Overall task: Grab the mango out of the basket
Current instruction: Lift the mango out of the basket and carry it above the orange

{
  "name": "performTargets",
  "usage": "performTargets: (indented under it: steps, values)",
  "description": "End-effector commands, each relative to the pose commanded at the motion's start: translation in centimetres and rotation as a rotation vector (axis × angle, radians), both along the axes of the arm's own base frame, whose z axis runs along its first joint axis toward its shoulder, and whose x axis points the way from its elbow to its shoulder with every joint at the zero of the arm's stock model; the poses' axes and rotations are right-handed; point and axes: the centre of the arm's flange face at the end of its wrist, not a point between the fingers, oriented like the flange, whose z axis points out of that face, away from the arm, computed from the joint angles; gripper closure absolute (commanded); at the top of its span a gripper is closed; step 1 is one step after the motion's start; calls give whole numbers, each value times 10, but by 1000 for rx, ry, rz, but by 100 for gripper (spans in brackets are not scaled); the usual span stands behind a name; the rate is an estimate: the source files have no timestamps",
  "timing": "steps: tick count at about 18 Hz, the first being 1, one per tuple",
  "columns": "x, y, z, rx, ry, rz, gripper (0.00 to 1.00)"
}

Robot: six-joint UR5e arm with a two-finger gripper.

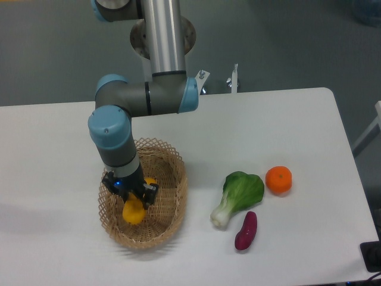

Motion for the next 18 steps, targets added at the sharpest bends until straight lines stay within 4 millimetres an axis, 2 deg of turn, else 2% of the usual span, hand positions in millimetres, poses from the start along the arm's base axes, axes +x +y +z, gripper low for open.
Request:
performTargets:
  steps: [2, 4, 6, 10, 13, 18]
  values:
    - [-21, -13, 18, 16, 21, 12, 55]
    - [-47, -27, 26, 15, 38, 5, 55]
    - [-69, -44, 49, 31, 76, -17, 55]
    - [-117, -76, 82, 44, 119, -45, 55]
    - [-149, -97, 101, 43, 133, -16, 55]
    - [-190, -124, 125, 24, 119, -76, 55]
